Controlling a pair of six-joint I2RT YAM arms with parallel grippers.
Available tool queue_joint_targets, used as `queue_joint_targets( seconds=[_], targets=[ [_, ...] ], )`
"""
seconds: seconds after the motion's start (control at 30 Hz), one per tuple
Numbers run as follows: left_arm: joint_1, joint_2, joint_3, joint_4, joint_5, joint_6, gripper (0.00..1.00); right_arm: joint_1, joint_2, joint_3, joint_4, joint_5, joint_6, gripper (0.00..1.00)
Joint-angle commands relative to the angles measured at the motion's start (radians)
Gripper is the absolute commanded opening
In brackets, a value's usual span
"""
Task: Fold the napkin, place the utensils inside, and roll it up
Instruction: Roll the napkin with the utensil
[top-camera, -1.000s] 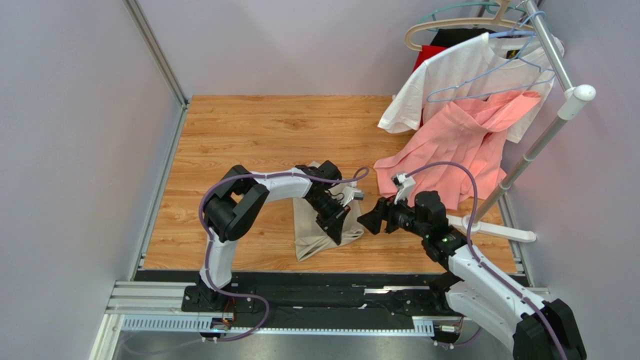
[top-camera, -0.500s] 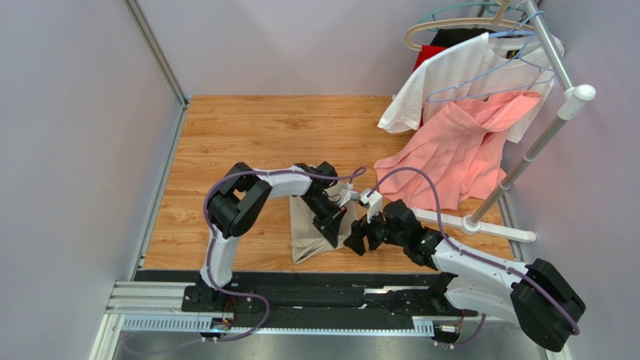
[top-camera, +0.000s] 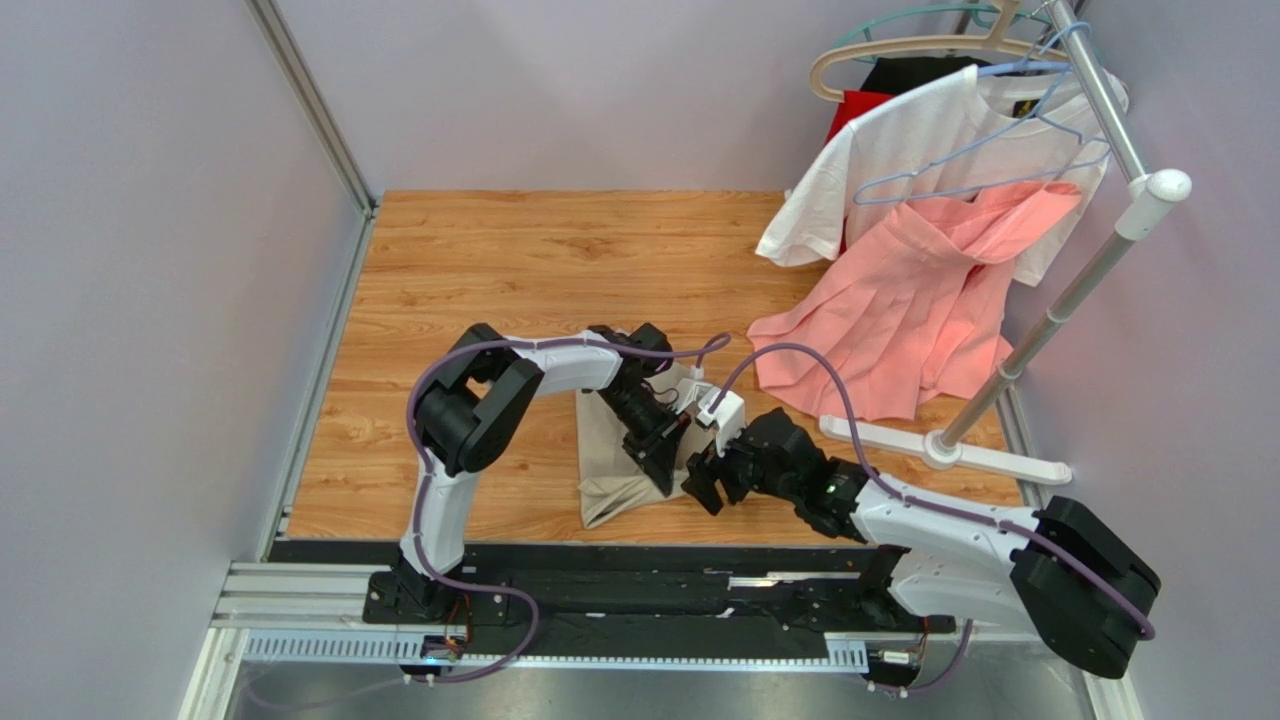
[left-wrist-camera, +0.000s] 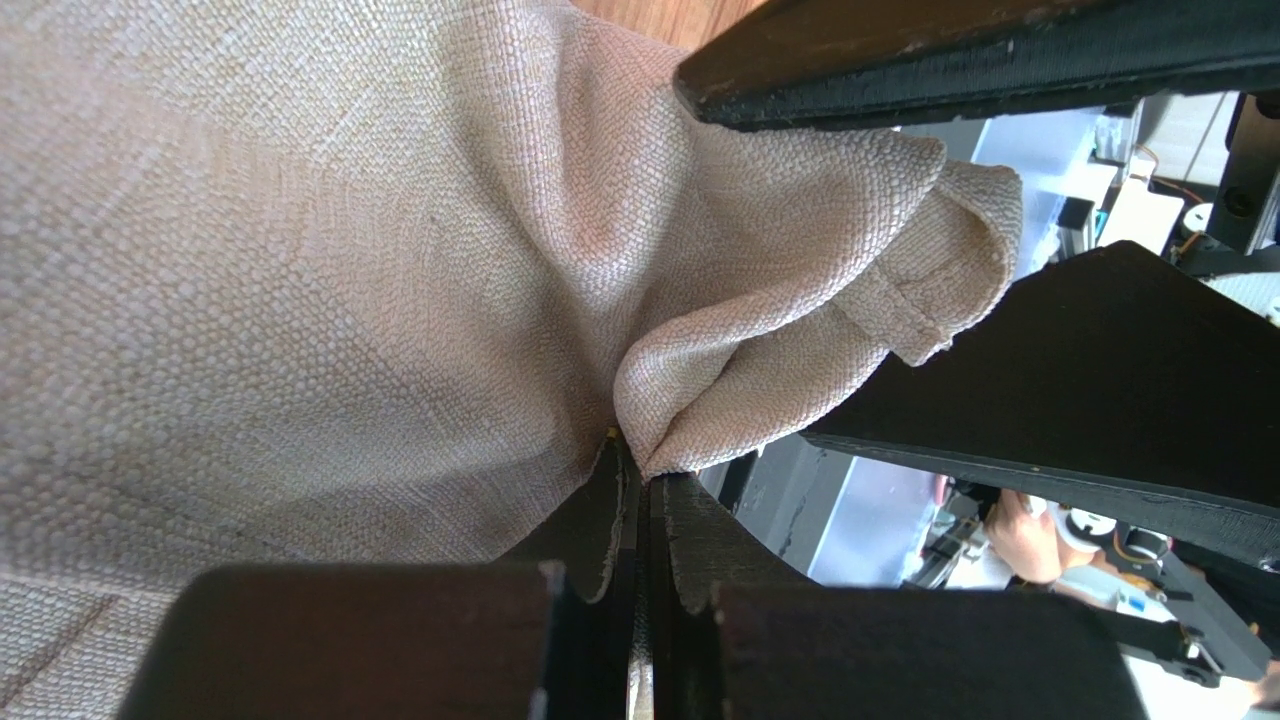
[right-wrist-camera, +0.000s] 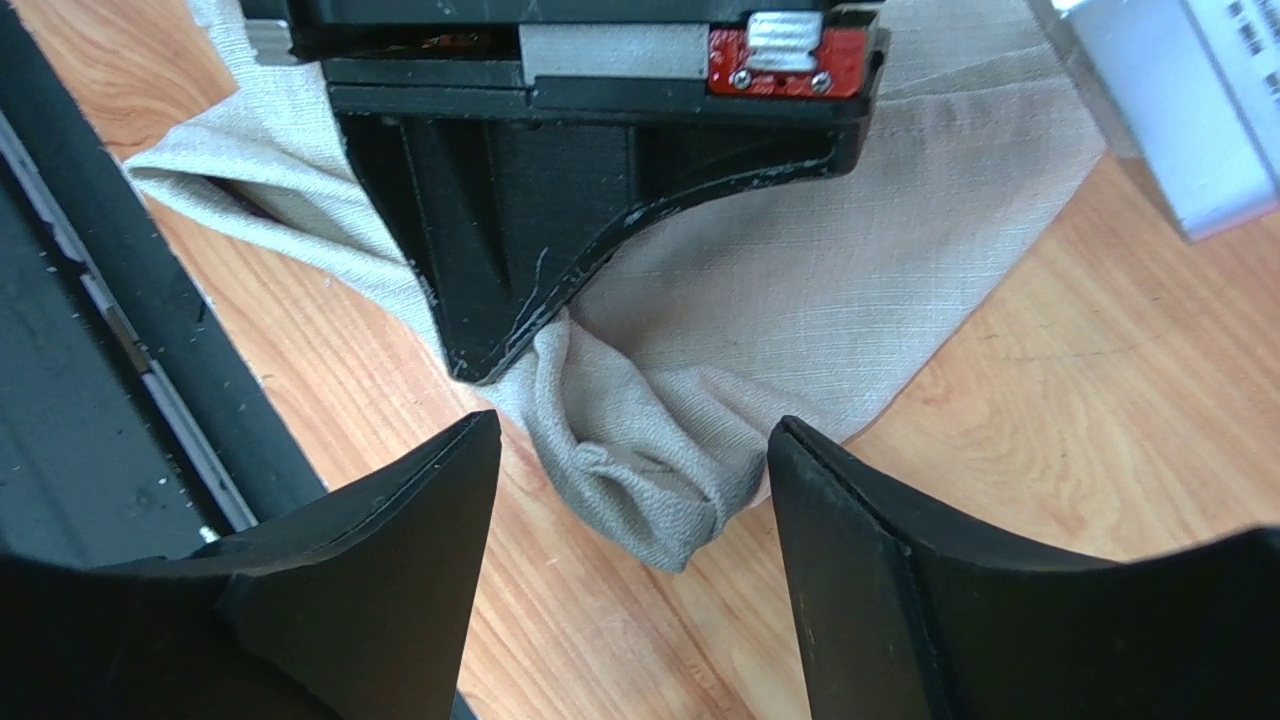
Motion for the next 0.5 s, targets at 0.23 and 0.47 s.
queue_joint_targets(
  seconds=[0.23, 0.47],
  targets=[
    [0.005, 0.008, 0.022, -0.03, -0.001, 0.037, 0.0, 0.009, 0.079, 0.029, 0.113, 0.03, -0.052, 0.58],
    [0.005, 0.008, 0.024, -0.029, -0.007, 0.034, 0.0, 0.008, 0.07, 0.017, 0.127, -0.001, -0.038, 0.41]
  ],
)
